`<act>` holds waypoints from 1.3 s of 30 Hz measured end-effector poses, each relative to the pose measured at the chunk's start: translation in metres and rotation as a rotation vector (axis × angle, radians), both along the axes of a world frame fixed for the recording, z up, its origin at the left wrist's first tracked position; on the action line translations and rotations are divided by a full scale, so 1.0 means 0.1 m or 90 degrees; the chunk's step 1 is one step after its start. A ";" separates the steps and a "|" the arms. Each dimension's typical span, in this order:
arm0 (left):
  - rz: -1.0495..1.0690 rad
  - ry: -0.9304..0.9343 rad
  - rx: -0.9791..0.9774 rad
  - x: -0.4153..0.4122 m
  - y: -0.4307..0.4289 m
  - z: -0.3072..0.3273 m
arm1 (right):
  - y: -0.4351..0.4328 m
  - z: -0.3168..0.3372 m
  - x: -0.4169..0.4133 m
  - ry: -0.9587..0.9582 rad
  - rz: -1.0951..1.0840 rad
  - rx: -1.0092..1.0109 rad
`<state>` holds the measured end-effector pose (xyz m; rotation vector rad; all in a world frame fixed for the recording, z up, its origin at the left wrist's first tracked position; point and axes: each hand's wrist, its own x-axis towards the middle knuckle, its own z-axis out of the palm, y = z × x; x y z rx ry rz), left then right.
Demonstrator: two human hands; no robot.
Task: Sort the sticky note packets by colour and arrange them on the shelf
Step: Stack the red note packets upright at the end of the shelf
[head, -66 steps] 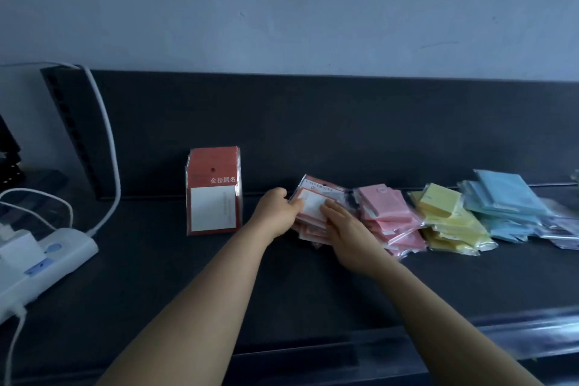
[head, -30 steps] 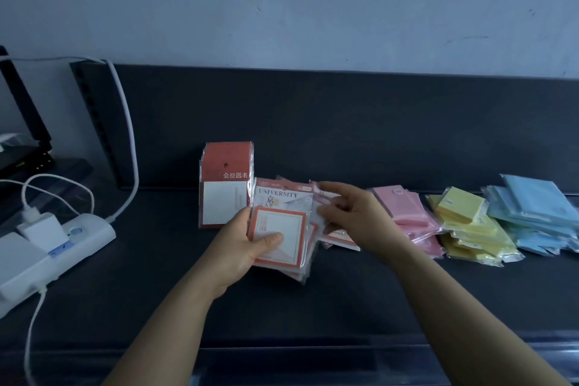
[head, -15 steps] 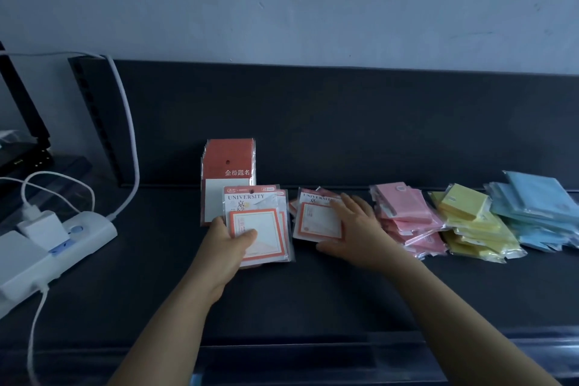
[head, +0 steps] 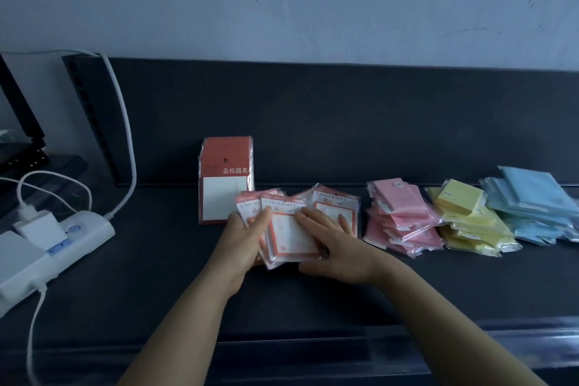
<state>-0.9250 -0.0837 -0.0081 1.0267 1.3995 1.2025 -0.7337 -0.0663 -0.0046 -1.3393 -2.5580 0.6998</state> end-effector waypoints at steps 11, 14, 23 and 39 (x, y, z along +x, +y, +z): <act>0.022 0.101 -0.007 -0.28 -0.06 -0.04 | 0.13 -0.10 0.16 -0.004 -0.206 0.083; 0.024 0.089 -0.016 -0.29 -0.08 -0.03 | 0.06 -0.04 0.13 0.134 -0.186 0.118; 0.023 0.027 -0.039 -0.10 -0.04 -0.03 | -0.10 -0.09 -0.03 0.200 -0.005 0.103; 0.116 0.107 0.041 -0.50 -0.27 0.06 | 0.18 -0.02 -0.08 -0.059 -0.146 0.172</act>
